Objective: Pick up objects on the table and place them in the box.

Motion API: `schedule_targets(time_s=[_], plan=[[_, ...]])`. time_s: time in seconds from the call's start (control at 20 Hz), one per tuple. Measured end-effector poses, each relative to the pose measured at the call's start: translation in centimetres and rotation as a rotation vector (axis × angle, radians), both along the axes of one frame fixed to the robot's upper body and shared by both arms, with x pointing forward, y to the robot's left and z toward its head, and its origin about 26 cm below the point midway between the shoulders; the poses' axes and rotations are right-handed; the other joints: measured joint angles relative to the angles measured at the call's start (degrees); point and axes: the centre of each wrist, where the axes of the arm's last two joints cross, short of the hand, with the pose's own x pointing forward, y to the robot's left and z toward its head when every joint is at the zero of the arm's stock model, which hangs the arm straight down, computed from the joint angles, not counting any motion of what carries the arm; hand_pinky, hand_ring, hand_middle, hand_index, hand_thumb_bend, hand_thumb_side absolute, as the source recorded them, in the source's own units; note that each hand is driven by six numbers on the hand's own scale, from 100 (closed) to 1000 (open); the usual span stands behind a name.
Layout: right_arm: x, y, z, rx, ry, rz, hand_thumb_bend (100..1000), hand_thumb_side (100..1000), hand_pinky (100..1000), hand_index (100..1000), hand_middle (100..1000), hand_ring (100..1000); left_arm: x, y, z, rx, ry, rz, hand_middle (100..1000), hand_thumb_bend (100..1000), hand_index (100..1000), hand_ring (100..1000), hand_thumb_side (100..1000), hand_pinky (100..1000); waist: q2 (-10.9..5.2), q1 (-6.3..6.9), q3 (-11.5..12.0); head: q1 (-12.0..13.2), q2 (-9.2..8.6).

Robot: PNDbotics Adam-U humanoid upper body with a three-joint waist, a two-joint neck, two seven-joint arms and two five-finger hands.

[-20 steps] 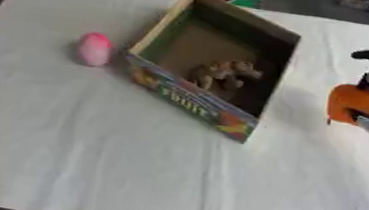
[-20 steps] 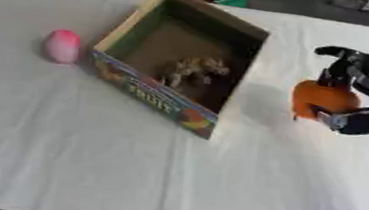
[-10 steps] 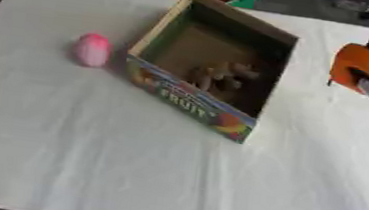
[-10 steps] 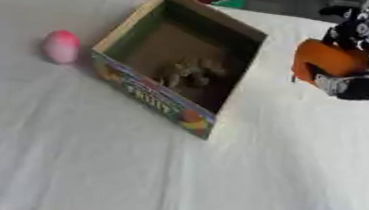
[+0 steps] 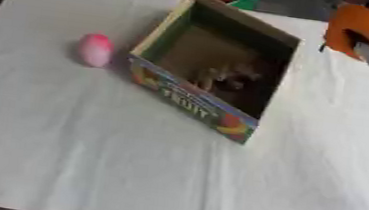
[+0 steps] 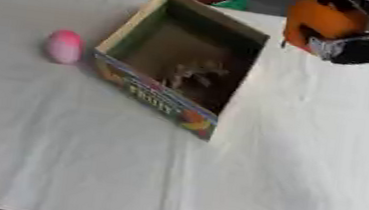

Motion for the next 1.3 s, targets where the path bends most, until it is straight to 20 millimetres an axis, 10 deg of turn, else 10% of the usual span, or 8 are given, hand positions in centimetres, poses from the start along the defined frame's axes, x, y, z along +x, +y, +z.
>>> schedule_targets(time_s=[0.85, 1.3], plan=[[6.1, 5.1, -2.0, 0.002, 0.016, -0.008, 100, 188, 328, 202, 100, 973, 0.3, -0.7, 0.7, 0.008, -0.017, -0.049, 612, 100, 741, 644, 805, 627, 1.21, -1.45, 3.5, -2.4, -0.87], [7.4, 6.2, -4.3, -0.085, 0.040, -0.013, 100, 199, 475, 418, 241, 1000, 0.5, -1.1, 1.1, 0.015, -0.027, -0.070, 612, 100, 741, 645, 806, 627, 2.19, -1.60, 4.5, -3.8, -0.97]])
